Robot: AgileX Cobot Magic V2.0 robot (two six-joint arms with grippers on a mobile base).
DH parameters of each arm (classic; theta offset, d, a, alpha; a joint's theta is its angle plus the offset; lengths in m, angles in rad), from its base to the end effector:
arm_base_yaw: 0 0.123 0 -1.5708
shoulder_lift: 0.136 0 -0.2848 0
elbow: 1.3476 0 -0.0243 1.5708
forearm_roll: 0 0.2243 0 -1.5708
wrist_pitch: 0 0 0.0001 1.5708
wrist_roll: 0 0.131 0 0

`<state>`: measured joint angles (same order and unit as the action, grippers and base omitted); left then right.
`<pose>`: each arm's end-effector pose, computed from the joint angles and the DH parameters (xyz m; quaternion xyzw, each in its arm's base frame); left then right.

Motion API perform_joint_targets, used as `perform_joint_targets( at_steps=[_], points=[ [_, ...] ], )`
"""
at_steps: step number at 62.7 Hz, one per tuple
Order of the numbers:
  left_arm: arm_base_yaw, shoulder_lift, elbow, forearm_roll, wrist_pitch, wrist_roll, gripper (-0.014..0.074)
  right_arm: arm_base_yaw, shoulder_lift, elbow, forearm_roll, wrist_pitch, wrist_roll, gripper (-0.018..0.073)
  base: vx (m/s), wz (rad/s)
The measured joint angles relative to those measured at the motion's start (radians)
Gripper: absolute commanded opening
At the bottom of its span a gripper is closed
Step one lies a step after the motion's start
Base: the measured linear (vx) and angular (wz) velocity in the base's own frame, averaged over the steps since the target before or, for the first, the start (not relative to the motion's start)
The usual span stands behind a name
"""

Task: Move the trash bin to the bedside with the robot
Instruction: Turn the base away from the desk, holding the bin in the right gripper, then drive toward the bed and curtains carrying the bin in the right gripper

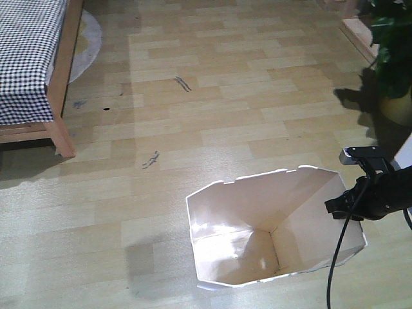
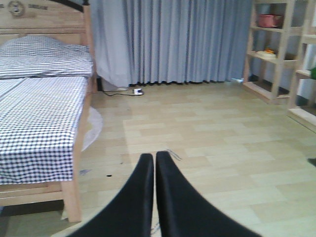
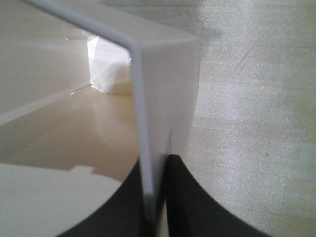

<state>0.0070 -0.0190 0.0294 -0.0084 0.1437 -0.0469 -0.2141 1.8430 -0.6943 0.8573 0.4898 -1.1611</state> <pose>0.0696 0.0003 0.1888 -0.0223 0.7300 -0.0169 0.6829 0.2686 -0.0106 0.0798 -0.0900 0.9758 0.1482 0.1332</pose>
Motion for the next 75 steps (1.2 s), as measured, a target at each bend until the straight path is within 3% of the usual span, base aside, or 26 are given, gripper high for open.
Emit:
perform_joint_targets(
  at_steps=[75],
  points=[
    [0.000,0.000,0.000,0.000,0.000,0.000,-0.0006,0.000,0.000,0.000,-0.003,-0.013,0.000,-0.0006,0.29,0.06]
  ],
)
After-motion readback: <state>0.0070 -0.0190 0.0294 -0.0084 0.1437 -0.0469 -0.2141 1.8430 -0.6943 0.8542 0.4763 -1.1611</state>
